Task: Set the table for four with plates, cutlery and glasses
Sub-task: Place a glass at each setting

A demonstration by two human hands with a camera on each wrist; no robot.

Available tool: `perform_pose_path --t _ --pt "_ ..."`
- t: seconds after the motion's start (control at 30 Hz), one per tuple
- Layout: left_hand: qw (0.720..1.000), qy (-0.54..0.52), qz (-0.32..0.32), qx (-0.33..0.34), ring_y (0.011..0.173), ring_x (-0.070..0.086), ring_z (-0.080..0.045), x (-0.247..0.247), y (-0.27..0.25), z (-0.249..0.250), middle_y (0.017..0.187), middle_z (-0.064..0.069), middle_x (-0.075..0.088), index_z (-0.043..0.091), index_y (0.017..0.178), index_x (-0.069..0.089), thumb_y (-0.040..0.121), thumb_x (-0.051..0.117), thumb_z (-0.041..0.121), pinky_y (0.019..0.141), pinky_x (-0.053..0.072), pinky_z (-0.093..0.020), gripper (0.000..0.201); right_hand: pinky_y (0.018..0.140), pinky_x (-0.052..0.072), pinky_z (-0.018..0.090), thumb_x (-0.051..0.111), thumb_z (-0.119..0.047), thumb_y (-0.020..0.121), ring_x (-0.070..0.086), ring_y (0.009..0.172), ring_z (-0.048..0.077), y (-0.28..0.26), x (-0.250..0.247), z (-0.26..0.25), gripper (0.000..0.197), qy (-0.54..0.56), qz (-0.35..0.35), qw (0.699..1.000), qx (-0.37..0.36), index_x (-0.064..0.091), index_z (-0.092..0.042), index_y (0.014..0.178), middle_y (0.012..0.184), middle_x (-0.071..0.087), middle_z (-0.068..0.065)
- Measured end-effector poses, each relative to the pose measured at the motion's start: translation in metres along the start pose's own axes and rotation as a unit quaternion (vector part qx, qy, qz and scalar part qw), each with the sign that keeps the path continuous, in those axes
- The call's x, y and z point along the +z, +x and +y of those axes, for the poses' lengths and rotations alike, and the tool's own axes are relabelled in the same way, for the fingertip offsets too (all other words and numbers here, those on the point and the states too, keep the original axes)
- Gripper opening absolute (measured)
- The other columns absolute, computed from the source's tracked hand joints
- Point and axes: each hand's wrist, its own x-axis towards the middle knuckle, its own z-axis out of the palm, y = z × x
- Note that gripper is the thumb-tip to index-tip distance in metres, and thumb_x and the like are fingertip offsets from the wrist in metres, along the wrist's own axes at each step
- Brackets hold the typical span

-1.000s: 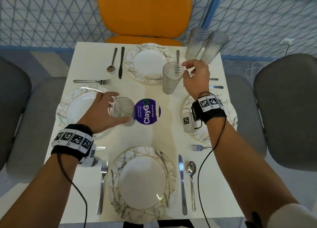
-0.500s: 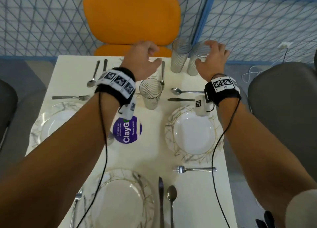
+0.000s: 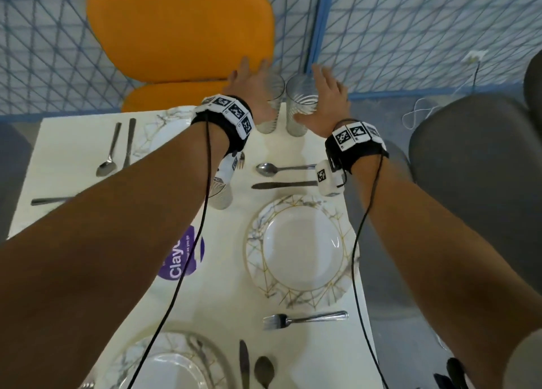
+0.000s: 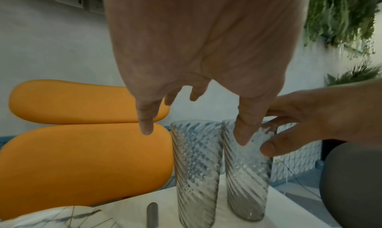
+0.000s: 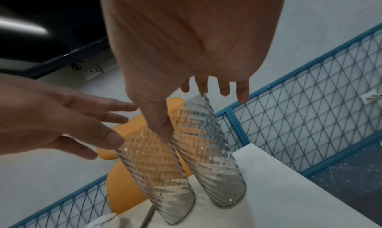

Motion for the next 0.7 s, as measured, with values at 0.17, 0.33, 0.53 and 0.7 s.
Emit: perform_pose_path --t 0.17,0.33,0.53,0.7 --pt "0.998 0.026 -0.001 0.059 0.155 0.019 -0.041 0.002 0.009 -0.001 0.17 -0.019 0.014 0.027 0.165 0.01 0.091 0.076 0.038 0.124 0.021 -0.05 0.1 0.114 0.033 0.055 0.074 -0.034 0.082 0.032 0.143 0.036 0.005 0.011 0.006 0.094 0.035 0.017 0.999 -0.004 0.021 -0.013 0.157 0.161 0.028 0.01" --pt "0.996 0.006 0.036 0.081 0.145 0.039 -0.036 0.009 0.013 -0.005 0.159 -0.015 0.041 0.019 0.156 0.038 0.092 0.074 0.035 0.117 0.035 -0.047 0.075 0.115 0.035 0.04 0.078 -0.026 0.083 0.038 0.141 0.029 0.008 0.017 0.005 0.094 0.068 0.041 0.997 -0.004 0.022 -0.01 0.157 0.156 0.033 0.01" --pt "0.995 -0.019 0.088 0.053 0.133 0.048 -0.038 0.01 0.014 -0.003 0.143 -0.018 0.052 0.015 0.155 0.035 0.09 0.078 0.027 0.105 0.045 -0.046 0.079 0.112 0.036 0.031 0.081 -0.02 0.079 0.044 0.136 0.025 0.004 0.021 0.006 0.092 0.097 0.074 0.993 0.002 0.028 -0.007 0.154 0.15 0.039 0.01" --pt "0.991 -0.042 0.116 0.048 0.14 0.042 -0.035 -0.009 0.006 -0.001 0.15 -0.014 0.046 0.011 0.162 0.019 0.089 0.079 0.036 0.111 0.038 -0.042 0.097 0.111 0.034 0.024 0.082 -0.023 0.077 0.044 0.135 0.023 -0.005 0.013 0.005 0.094 0.134 0.108 0.985 0.012 0.028 -0.006 0.153 0.147 0.041 0.011"
